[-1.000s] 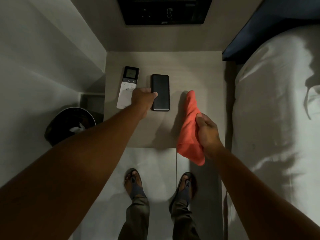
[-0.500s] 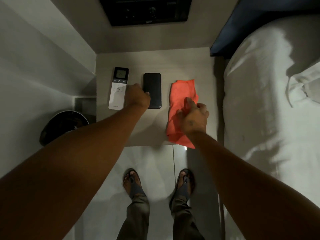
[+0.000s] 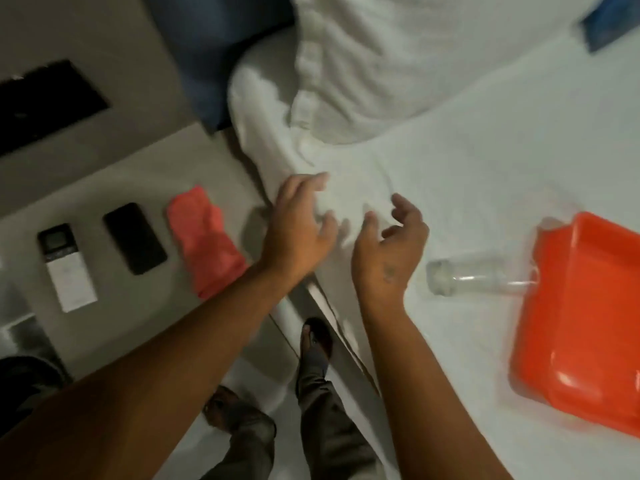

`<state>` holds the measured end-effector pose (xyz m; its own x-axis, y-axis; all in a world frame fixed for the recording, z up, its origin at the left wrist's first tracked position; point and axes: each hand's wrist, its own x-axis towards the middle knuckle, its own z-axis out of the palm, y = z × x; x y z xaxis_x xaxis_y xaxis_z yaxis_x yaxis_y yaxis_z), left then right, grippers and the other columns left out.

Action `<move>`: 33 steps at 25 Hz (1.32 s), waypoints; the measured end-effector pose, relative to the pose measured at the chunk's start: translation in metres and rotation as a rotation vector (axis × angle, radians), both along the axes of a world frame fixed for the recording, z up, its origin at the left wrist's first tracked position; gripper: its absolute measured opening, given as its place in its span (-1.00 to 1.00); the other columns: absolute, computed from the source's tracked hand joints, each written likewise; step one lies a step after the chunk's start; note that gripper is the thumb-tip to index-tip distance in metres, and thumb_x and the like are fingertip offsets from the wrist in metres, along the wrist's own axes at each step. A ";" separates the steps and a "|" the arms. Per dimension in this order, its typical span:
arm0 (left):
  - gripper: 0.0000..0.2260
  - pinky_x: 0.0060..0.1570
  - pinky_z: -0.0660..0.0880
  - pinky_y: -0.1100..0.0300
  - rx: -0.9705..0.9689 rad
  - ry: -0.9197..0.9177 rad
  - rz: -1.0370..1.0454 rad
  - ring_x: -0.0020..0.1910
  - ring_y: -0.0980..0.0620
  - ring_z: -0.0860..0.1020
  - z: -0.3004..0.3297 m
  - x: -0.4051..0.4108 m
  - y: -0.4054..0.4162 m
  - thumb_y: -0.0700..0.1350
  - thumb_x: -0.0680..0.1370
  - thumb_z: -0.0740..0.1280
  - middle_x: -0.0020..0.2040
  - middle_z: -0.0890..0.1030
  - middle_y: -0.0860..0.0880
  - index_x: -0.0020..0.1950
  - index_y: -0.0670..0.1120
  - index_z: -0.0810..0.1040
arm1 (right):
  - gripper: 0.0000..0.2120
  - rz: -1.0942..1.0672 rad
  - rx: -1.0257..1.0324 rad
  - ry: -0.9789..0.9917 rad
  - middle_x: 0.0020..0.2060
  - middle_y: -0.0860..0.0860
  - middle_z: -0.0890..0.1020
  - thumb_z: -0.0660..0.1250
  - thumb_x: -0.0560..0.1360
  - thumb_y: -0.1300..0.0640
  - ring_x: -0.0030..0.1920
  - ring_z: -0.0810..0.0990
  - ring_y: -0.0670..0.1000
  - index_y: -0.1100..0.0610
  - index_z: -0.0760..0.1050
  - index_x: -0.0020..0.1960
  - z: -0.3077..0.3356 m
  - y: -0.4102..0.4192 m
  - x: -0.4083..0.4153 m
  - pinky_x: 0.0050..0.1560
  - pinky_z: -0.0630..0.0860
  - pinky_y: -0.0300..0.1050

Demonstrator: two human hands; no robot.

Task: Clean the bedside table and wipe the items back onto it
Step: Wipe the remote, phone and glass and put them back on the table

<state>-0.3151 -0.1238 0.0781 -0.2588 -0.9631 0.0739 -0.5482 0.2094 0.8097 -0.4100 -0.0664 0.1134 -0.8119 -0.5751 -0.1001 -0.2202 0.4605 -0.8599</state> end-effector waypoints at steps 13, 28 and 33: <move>-0.42 0.12 0.53 0.03 0.121 -0.220 -0.578 0.21 -0.16 0.55 0.010 -0.143 0.081 0.04 0.42 0.48 0.26 0.54 -0.13 0.36 -0.11 0.39 | -0.55 -0.410 0.028 -0.429 -0.12 0.14 0.63 0.44 0.50 0.04 -0.35 0.58 -0.03 -0.07 0.39 0.33 0.018 0.084 -0.132 -0.14 0.63 0.01; -0.76 -0.20 0.64 0.11 0.668 0.232 0.592 -0.15 0.02 0.65 -0.061 0.186 0.048 -0.19 0.48 0.43 -0.04 0.61 -0.10 0.12 -0.11 0.50 | -0.64 0.821 0.243 -0.158 0.11 0.04 0.59 0.37 0.54 -0.04 -0.02 0.67 0.05 -0.04 0.47 0.31 -0.090 -0.058 0.169 0.00 0.60 -0.10; -0.54 -0.30 0.62 0.24 0.748 0.447 0.836 -0.25 0.19 0.66 -0.090 0.224 0.060 -0.30 0.34 0.50 -0.07 0.60 -0.03 0.13 -0.02 0.43 | -0.58 1.188 0.560 0.394 0.30 0.20 0.37 0.28 0.54 -0.12 0.26 0.41 0.28 -0.05 0.37 0.36 -0.166 -0.089 0.195 0.23 0.50 0.15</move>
